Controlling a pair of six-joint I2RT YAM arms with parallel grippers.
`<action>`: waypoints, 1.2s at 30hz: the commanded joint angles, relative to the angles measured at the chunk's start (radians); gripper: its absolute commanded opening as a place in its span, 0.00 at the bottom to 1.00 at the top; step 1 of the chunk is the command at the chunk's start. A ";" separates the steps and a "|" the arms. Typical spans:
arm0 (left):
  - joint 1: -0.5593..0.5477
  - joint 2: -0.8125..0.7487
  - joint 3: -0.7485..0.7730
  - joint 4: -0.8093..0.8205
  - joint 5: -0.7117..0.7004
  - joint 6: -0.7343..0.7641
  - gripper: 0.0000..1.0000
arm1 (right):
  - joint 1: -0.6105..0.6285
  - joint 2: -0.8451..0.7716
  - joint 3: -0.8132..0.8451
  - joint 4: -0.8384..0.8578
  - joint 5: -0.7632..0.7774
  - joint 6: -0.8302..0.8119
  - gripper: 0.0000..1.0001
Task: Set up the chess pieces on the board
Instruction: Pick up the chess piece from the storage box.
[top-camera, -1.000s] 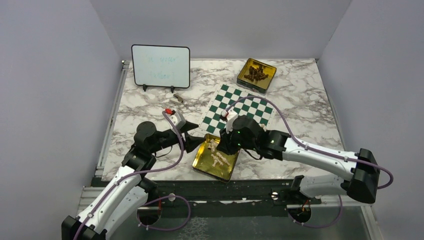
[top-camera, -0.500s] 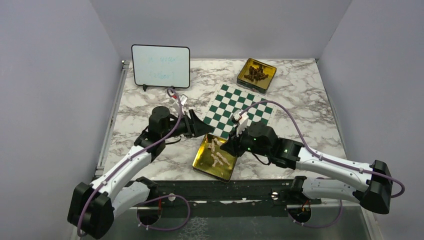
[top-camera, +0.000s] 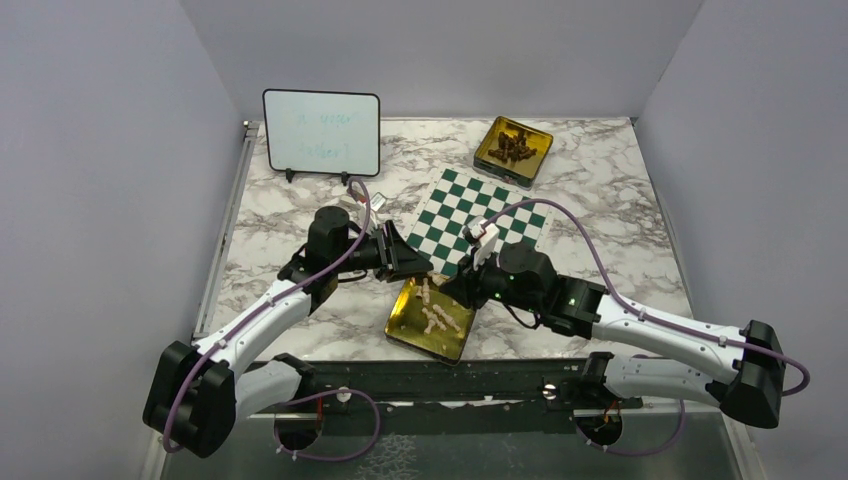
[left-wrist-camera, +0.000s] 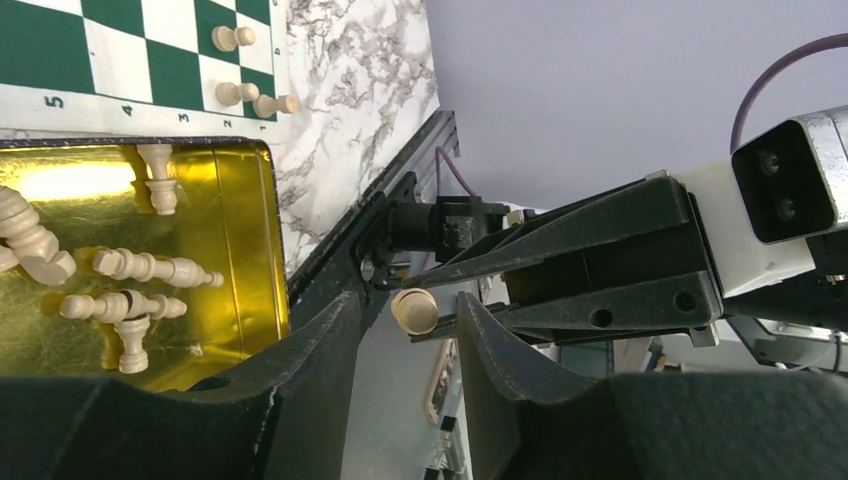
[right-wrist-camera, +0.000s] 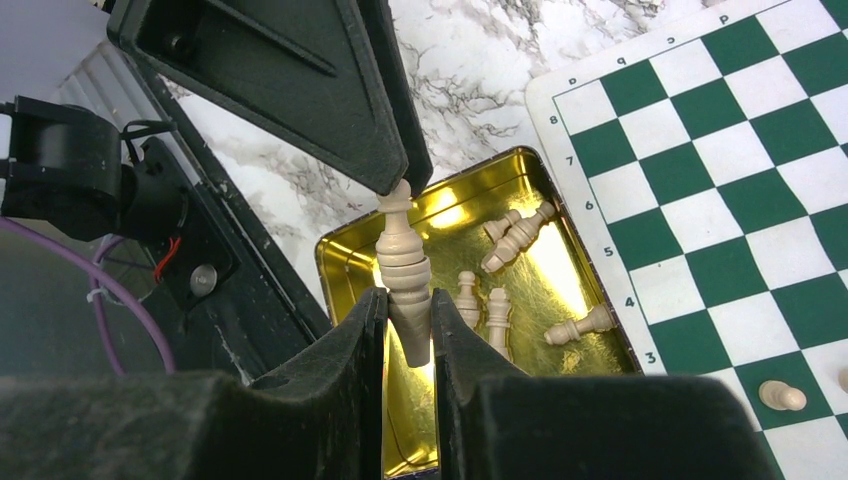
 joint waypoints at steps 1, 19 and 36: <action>-0.004 0.007 0.020 0.030 0.059 -0.034 0.41 | 0.004 0.012 0.010 0.053 0.034 -0.005 0.15; -0.006 0.042 0.030 0.027 0.073 -0.011 0.33 | 0.004 0.037 0.018 0.056 0.018 0.006 0.14; -0.007 0.050 0.066 -0.039 0.027 0.069 0.06 | 0.004 0.064 0.020 0.018 0.043 0.041 0.14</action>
